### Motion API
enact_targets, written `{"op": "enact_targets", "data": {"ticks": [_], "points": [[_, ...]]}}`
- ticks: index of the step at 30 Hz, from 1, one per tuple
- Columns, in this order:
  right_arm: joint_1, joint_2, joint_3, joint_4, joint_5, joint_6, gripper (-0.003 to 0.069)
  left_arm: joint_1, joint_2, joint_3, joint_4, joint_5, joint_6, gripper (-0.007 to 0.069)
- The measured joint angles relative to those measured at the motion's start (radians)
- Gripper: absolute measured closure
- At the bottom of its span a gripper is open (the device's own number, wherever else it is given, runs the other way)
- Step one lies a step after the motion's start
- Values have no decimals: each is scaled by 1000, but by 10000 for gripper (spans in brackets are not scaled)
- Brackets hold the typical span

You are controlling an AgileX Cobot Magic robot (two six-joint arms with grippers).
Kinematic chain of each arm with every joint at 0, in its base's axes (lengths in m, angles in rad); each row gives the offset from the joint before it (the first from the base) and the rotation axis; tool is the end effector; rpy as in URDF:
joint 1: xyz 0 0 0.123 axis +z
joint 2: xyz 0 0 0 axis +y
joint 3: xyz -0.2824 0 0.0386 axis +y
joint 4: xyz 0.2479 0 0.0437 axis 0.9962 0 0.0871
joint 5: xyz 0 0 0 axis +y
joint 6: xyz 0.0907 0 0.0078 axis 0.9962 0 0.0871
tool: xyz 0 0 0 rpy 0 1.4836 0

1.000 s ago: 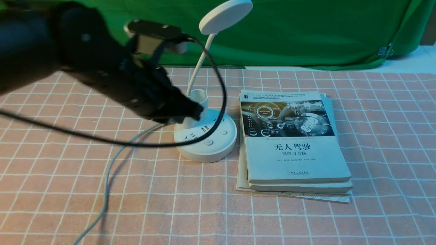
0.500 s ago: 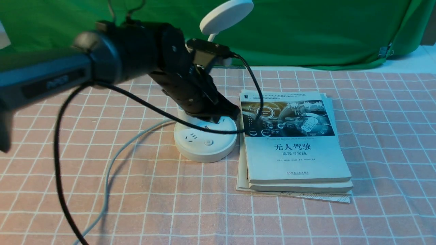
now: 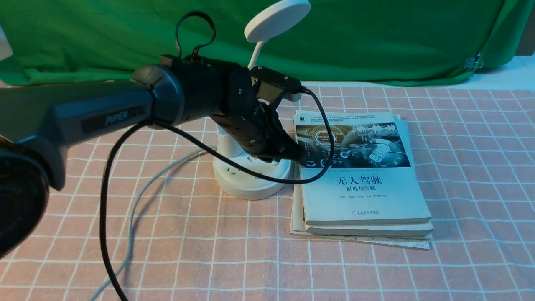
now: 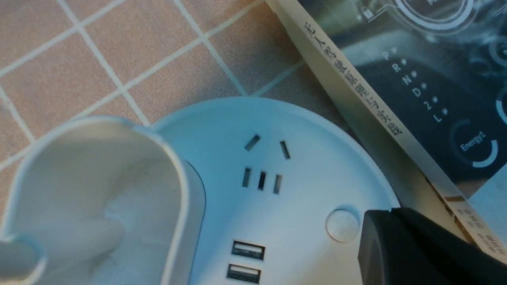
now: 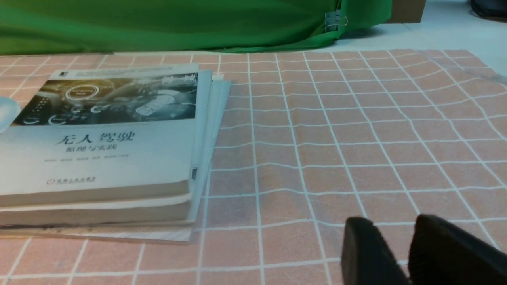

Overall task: Turn on the table lamp on the pink coffee tablecloth with your hand.
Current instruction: 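Press the power button on the lamp base to turn the lamp on with the left gripper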

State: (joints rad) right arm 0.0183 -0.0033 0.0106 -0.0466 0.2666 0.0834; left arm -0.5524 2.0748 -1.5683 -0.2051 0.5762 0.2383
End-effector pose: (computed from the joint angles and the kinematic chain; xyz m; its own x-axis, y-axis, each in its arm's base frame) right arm 0.0551 -0.0001 0.1856 -0.1854 0.0350 -0.9820 0.0009 0.9994 0.0355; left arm 0.3846 -0.2489 0.1941 -0.6706 0.4899 -0.5570 0.6189 0.7834 -0.0561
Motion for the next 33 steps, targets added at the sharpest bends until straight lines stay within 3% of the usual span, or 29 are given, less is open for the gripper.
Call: {"op": "enact_targets", "data": {"ticks": [33], "points": [[0,0,0,0,-1,1,421,0,78,-33,43,-15,-8,603]]}}
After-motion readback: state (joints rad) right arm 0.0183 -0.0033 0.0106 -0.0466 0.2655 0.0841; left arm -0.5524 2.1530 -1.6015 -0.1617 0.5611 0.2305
